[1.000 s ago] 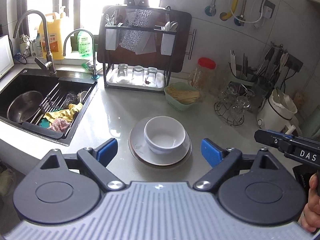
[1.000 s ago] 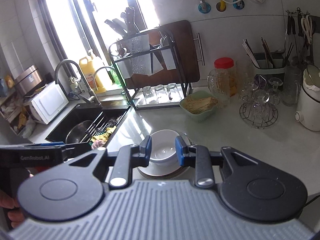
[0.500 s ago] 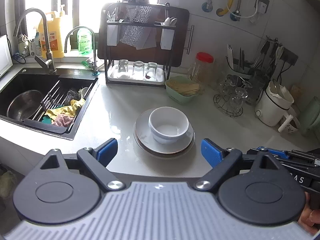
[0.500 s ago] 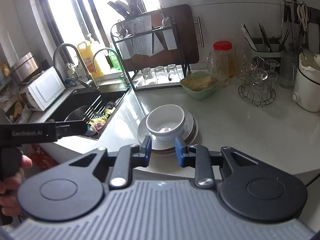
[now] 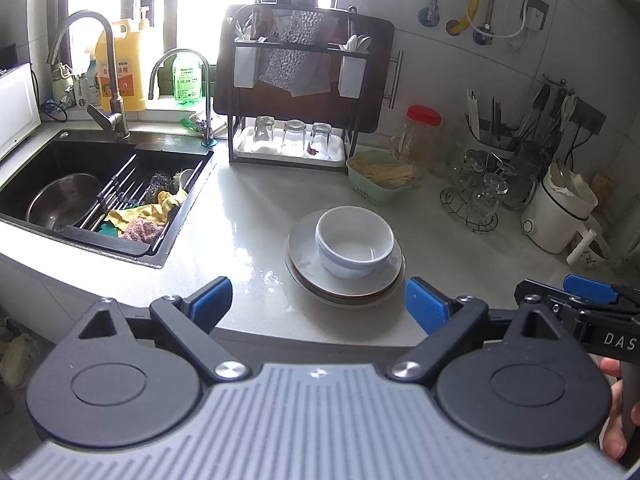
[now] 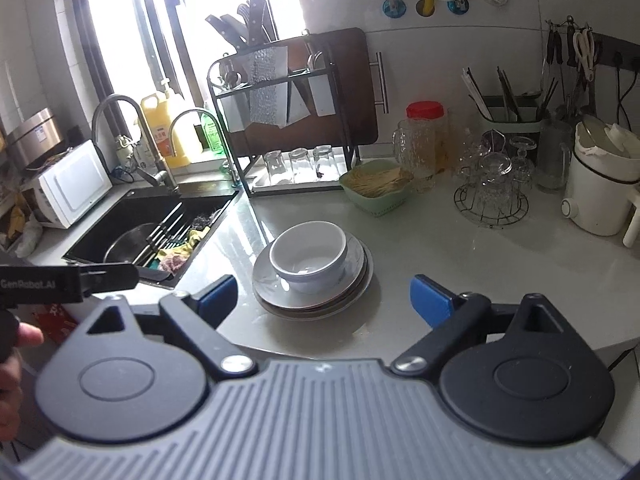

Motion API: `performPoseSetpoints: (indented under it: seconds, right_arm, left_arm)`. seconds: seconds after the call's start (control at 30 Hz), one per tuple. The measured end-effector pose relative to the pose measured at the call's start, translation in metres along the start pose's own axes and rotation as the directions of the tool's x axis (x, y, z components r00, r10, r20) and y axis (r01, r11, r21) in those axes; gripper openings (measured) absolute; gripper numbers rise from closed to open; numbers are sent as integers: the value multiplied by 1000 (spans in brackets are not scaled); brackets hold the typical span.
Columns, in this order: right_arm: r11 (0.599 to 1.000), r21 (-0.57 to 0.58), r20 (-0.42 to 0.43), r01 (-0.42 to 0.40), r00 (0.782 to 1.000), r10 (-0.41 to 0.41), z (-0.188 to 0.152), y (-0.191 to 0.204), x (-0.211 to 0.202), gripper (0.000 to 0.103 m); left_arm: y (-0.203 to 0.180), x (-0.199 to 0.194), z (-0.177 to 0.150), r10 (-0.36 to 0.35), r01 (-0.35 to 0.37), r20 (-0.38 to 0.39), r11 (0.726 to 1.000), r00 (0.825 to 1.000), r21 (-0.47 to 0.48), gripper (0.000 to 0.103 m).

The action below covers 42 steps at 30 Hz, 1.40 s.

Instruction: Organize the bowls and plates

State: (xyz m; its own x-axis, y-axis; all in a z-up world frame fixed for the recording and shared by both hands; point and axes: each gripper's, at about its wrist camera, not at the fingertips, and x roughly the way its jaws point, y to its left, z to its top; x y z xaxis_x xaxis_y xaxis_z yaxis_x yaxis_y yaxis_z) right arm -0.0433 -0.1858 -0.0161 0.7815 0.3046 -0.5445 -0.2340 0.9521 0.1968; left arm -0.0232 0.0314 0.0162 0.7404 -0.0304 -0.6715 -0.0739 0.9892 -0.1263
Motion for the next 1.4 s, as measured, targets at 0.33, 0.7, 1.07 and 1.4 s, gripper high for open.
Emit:
performPoseSetpoints:
  seconds: [0.33, 0.7, 1.07, 1.4]
  right_arm:
    - [1000, -3, 11, 14, 1000, -14, -3, 3, -3, 94]
    - [1000, -1, 14, 28, 1000, -28, -7, 7, -7, 94]
    - [999, 4, 17, 32, 999, -33, -12, 6, -8, 94]
    - [999, 13, 24, 48, 999, -49, -15, 6, -12, 94]
  left_arm:
    - [0, 0, -1, 16, -16, -4, 1000, 1000, 0, 96]
    - [2, -2, -3, 21, -20, -8, 1000, 1000, 8, 96]
    - [2, -8, -10, 8, -8, 1, 1000, 1000, 10, 96]
    - [0, -6, -14, -7, 7, 2, 1000, 1000, 30, 96]
